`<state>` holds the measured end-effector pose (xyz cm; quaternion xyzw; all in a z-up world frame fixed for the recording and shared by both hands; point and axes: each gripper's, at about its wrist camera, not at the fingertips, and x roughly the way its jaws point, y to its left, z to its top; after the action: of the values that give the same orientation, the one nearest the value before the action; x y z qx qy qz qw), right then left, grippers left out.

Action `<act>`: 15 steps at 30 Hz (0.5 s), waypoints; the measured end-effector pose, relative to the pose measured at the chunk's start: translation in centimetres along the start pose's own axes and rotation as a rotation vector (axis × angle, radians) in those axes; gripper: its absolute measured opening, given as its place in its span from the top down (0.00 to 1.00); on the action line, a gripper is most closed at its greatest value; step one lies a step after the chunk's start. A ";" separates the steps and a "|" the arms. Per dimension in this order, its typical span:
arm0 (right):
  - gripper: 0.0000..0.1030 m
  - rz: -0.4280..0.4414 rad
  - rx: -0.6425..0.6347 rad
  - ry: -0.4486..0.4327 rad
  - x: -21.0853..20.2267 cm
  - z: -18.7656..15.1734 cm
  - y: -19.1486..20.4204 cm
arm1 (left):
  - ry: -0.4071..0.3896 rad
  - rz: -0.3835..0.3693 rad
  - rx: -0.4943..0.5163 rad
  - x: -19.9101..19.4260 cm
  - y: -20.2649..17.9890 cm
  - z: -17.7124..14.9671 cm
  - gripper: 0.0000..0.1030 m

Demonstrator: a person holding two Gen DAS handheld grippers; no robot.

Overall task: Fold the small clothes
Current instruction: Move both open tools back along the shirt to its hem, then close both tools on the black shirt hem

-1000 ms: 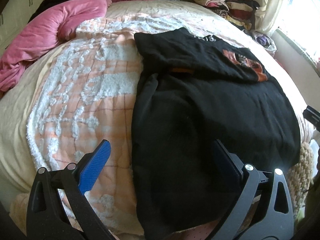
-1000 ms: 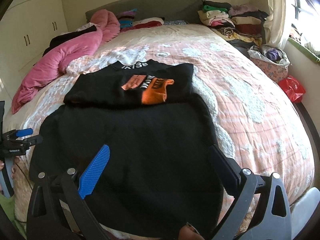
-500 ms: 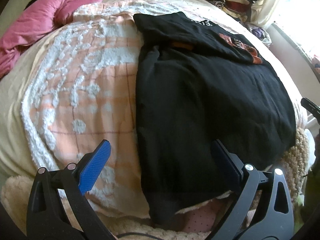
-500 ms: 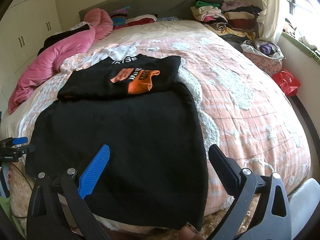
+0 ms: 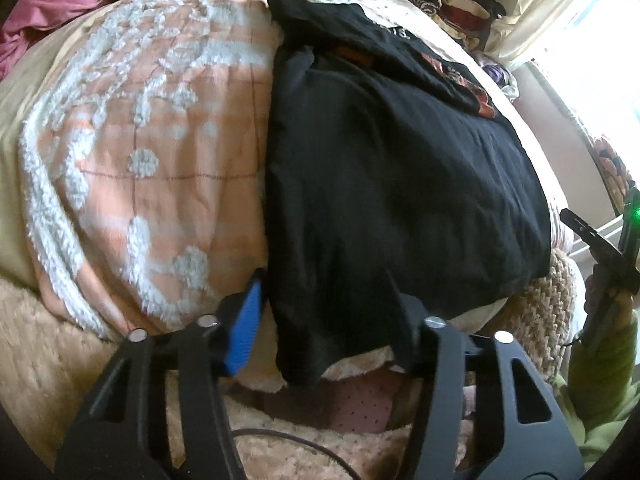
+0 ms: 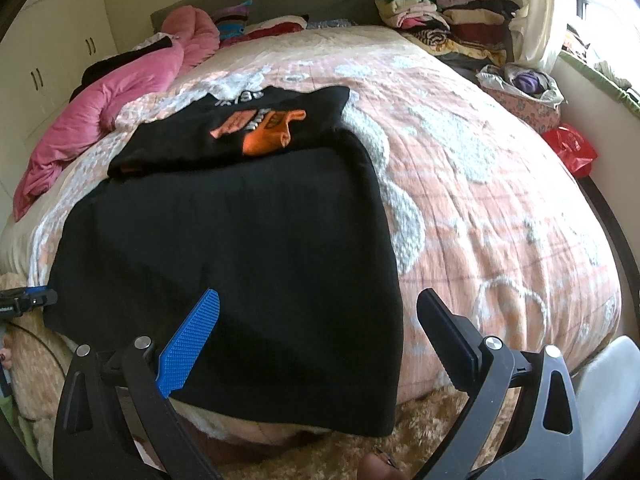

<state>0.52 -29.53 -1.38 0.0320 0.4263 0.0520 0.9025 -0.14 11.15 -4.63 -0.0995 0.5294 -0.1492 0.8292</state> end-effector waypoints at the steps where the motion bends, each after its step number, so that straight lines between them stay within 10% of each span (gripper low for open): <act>1: 0.04 0.001 0.001 0.008 0.1 -0.2 -0.1 | 0.002 -0.002 0.001 0.0 0.0 -0.1 0.61; 15: 0.05 0.061 0.026 0.124 1.3 -2.2 -1.8 | 0.021 0.003 0.038 0.6 -1.2 -0.2 0.65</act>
<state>-0.27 -31.13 -3.94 0.0534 0.4811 0.0757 0.8718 -0.20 9.82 -4.83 -0.0814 0.5353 -0.1592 0.8255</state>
